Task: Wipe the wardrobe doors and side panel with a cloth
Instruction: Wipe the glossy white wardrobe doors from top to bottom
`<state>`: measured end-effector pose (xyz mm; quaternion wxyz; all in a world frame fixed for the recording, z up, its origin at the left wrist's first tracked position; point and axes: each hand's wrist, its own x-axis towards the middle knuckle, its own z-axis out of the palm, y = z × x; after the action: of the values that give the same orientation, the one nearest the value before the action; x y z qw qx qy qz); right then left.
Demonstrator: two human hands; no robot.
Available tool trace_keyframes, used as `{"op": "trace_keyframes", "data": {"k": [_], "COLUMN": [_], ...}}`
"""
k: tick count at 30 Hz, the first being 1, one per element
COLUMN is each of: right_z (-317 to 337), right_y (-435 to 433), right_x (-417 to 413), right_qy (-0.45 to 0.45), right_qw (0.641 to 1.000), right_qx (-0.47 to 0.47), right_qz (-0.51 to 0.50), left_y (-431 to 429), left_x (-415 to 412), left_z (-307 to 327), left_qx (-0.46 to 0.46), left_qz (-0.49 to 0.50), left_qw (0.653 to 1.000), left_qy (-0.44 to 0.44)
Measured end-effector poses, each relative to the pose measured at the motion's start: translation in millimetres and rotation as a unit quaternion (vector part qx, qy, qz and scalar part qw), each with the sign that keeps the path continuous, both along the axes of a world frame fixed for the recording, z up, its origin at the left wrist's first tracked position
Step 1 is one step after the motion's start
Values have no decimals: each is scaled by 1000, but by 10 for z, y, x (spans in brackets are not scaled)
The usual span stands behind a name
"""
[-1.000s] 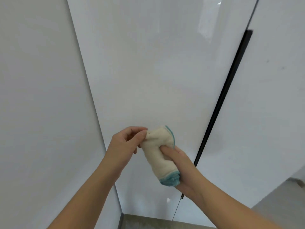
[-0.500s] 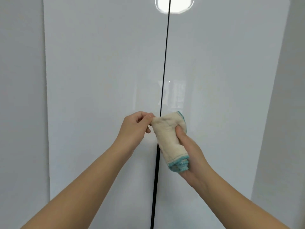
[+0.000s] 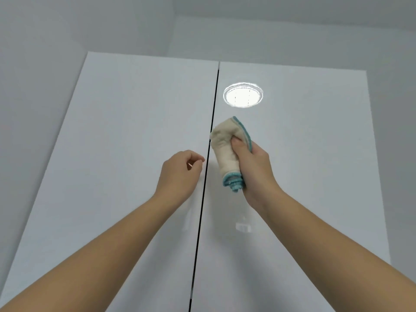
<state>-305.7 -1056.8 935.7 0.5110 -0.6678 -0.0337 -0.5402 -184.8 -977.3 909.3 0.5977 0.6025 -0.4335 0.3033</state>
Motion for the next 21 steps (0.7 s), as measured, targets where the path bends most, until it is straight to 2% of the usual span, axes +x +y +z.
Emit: {"op": "trace_keyframes", "data": {"k": [5,9,12,15,21], "right_z": [706,1288,1596,1852,2267], "right_y": [-38,-101,-161,-272,-393], "right_x": [299,457,588,659,753], "right_qy": [-85,-163,-165,-152,-142], "right_qw": [982,920,856,808,782], "right_qx": [-117,-232,-309,-334,-302], "right_qz": [-124,-270,-380,-462,-527], "left_y": [-113,-178,-246,-319,-464], "left_x": [348,525,624,655,645], "left_z": [521,966,1222,1403,1677], "left_qx": [6,35,70,86,89], "left_qz": [176,278,297,293,308], "left_qw": [973,933,924,924,911], "left_qy": [-150,-224,-231,-229,-258]}}
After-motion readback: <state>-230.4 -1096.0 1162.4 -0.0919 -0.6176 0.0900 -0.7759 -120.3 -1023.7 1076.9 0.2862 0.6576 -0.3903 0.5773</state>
